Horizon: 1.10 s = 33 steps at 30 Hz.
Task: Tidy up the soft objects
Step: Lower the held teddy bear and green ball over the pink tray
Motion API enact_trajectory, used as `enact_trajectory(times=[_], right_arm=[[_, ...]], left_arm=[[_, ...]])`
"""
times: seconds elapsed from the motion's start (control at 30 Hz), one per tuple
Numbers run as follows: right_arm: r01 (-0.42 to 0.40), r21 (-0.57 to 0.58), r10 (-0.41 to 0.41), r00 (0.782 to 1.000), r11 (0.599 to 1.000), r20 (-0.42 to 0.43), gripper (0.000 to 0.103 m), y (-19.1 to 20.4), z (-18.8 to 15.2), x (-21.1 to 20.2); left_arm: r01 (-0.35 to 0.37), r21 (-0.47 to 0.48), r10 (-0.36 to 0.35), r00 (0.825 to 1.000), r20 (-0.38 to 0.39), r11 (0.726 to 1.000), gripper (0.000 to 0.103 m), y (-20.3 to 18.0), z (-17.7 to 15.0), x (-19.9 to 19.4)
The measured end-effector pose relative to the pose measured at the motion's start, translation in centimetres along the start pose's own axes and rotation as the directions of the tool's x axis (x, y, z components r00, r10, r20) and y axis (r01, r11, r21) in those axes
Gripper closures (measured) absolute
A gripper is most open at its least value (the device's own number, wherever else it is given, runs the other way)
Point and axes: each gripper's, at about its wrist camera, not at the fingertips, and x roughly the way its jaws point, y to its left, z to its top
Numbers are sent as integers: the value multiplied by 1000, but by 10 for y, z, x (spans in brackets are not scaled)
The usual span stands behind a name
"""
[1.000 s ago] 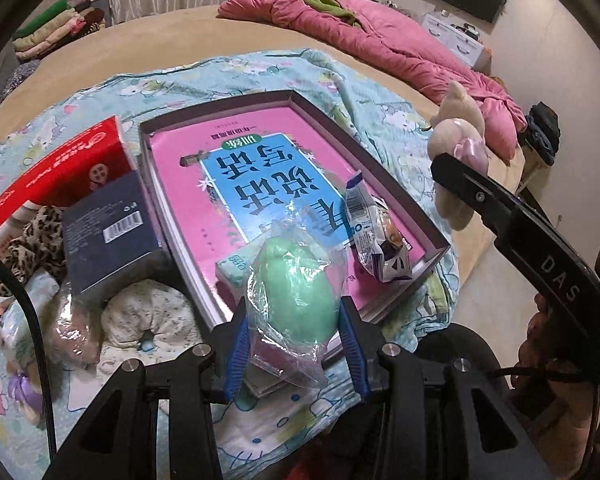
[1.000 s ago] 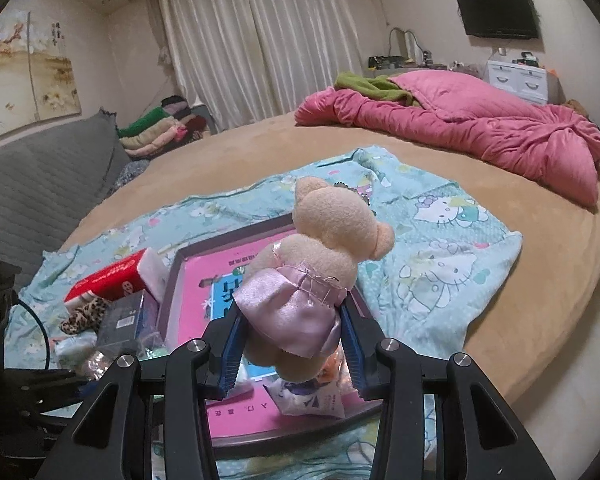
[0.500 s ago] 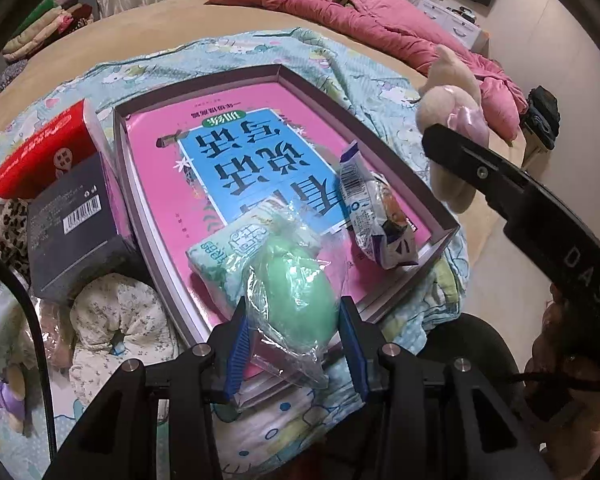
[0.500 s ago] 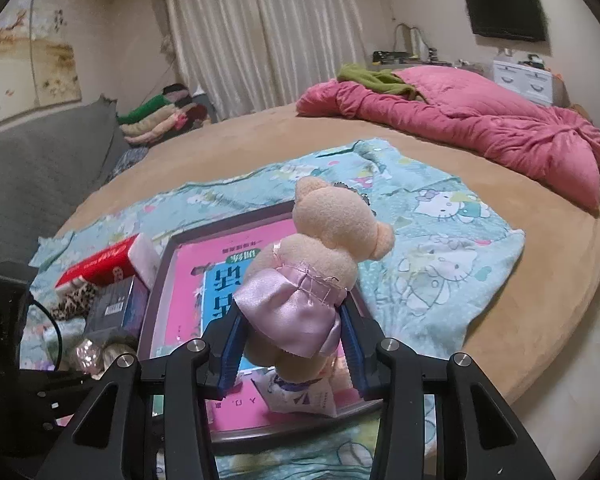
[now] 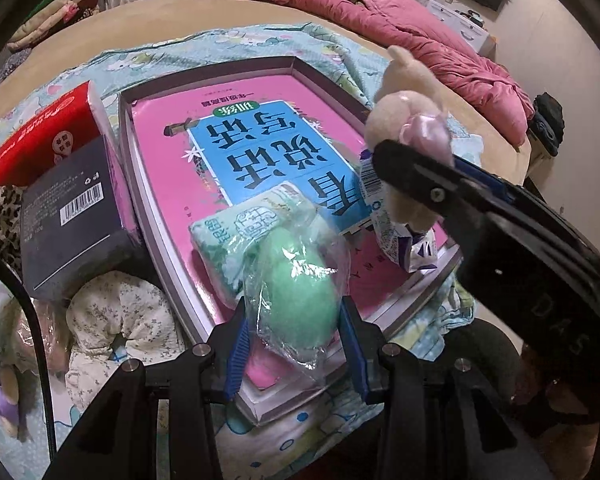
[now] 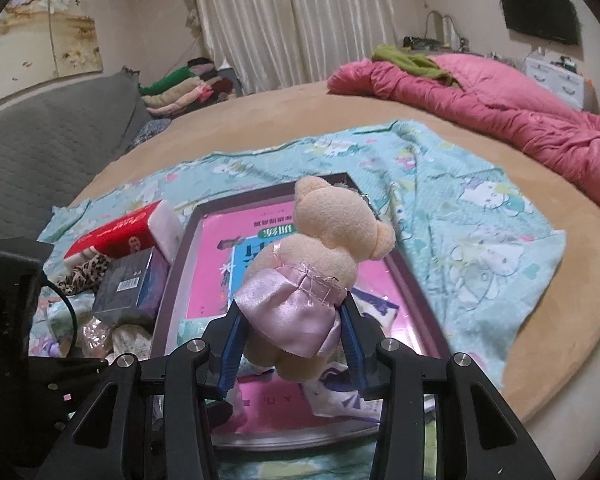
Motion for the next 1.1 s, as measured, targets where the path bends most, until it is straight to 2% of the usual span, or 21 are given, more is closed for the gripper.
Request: enact_trajectory(times=[0.13,0.23,0.47,0.87,1.1], right_arm=[[-16,1,16,1000,1000,-19,58,2,0,11],[-45,43,47,998,998,-35,58,-3,-1,19],[-42,46,44,998,998,-52,58,-4,1,28],[-42,21,44,991,999,-128,57,-1,-2,57],[-59,49,65,989,997,-130,53,-7,-3,59]], left_arm=[[8,-18,-8,1000,-13,1000,61,5,-3,5],[10,-16,-10,1000,-10,1000,61,4,-4,4],[22,-14,-22,1000,-11,1000,61,5,-4,7],[12,-3,-12,1000,-15,1000,61,3,-4,8],[4,0,-4,1000,-20,1000,61,2,-2,9]])
